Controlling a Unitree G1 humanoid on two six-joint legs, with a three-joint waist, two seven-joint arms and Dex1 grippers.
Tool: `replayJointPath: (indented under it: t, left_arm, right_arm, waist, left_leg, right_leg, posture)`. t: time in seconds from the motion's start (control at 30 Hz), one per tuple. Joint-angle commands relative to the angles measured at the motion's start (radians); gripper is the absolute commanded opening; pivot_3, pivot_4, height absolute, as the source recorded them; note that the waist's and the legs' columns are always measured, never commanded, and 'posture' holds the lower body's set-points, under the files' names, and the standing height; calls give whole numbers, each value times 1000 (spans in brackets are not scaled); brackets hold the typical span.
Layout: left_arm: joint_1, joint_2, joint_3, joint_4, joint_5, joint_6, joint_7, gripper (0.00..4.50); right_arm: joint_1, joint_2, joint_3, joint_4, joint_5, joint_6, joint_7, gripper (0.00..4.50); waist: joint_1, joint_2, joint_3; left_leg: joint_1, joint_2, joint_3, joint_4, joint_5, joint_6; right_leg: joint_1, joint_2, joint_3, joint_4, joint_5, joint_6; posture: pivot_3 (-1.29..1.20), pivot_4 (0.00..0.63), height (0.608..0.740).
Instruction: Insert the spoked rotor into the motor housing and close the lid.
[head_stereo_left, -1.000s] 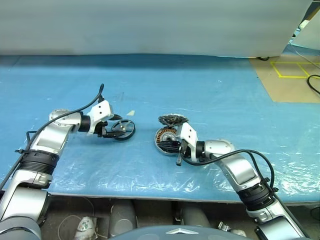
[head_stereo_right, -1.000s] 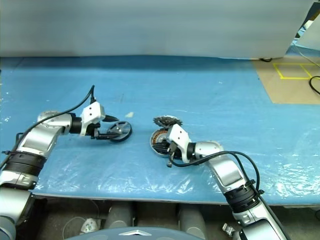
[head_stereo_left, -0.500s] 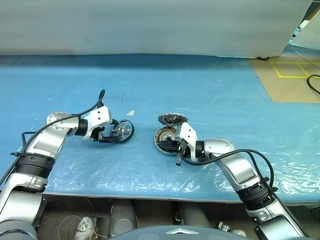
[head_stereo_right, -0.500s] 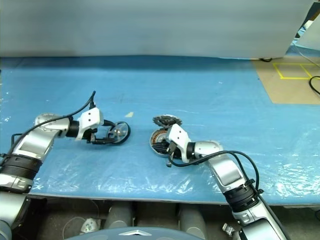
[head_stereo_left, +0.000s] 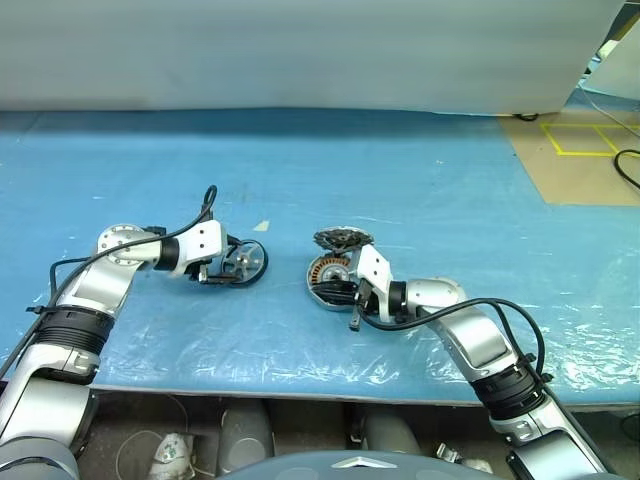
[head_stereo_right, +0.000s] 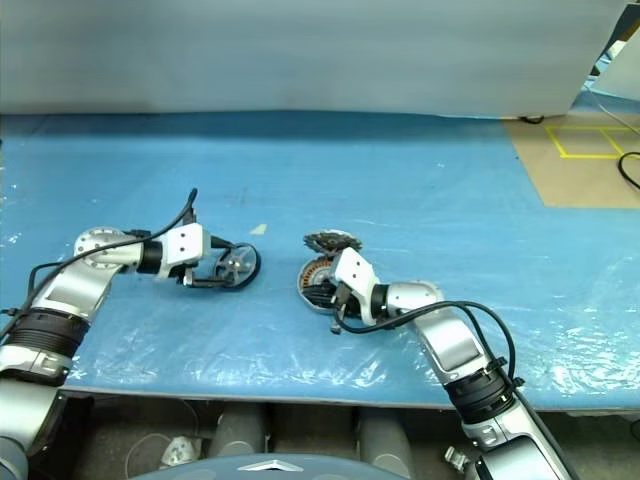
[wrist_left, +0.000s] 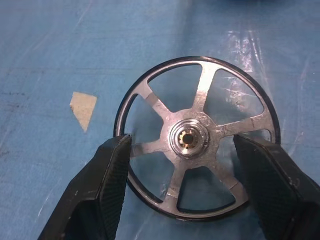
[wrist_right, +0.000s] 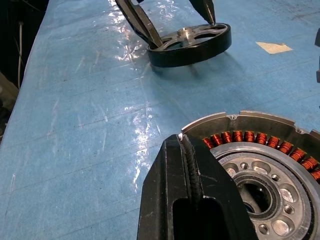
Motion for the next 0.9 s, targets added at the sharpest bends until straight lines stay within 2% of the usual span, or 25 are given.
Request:
replayJointPath:
  t: [0.03, 0.23, 0.4, 0.5, 0.57, 0.67, 0.8, 0.9]
  left_arm:
    - [-28, -20, 4, 28, -4, -95, 6, 3423]
    - [-32, -15, -19, 68, -14, -79, -70, 3423]
    - [-15, 27, -47, 47, 10, 80, -134, 3423]
    - [-4, 31, -47, 23, -3, 172, -148, 2863]
    - [11, 37, -51, -10, -16, 219, -171, 2315]
    - [26, 35, -50, -35, -6, 220, -149, 1679]
    - [40, 15, -33, -52, -16, 206, -110, 1664]
    - [48, -19, 1, -91, -74, 221, -106, 1664]
  right_arm:
    - [-5, 7, 15, -3, 0, 2, 4, 0]
    - [-5, 9, 18, -4, -1, 1, 3, 0]
    - [-4, 11, 19, -5, -4, -2, 0, 0]
    - [-2, 10, 19, -7, -7, -4, 1, 0]
    - [-3, 8, 19, -7, -9, -6, 2, 0]
    - [-5, 4, 16, -6, -12, -9, 5, 0]
    - [-13, -9, 4, -7, -9, -10, 14, 0]
    - [-24, -24, -28, -11, 13, 2, 22, 0]
  waist:
    - [0, 0, 0]
    - [-1, 0, 0]
    - [-1, 0, 0]
    - [-2, 1, 0]
    - [-1, 2, -1]
    - [-1, 4, -3]
    - [0, 7, -4]
    - [2, 8, -5]
  left_leg:
    - [0, 0, 0, 0, 0, 0]
    - [0, 0, 0, 0, 0, 0]
    - [1, 0, 0, 0, 0, 0]
    - [2, 0, 0, -1, 0, 0]
    - [3, 0, 0, -1, 0, 0]
    - [4, -1, 0, -1, 0, 0]
    - [5, -1, 1, -2, 0, 0]
    - [5, -2, 1, -2, 0, 0]
  right_leg:
    - [0, 0, 0, 0, 0, 0]
    - [0, 0, 0, 0, 0, 0]
    - [0, 0, 0, 0, 0, 0]
    - [0, 0, 1, 0, 0, 0]
    - [1, 0, 1, 0, 0, 0]
    - [3, 0, 1, 0, -1, 0]
    - [4, -1, 1, 0, -1, 0]
    - [4, -2, 1, 0, -1, 1]
  posture:
    - [0, 150, 740]
    - [0, 150, 740]
    - [0, 150, 740]
    - [0, 150, 740]
    - [0, 150, 740]
    - [0, 150, 740]
    - [0, 150, 740]
    - [0, 150, 740]
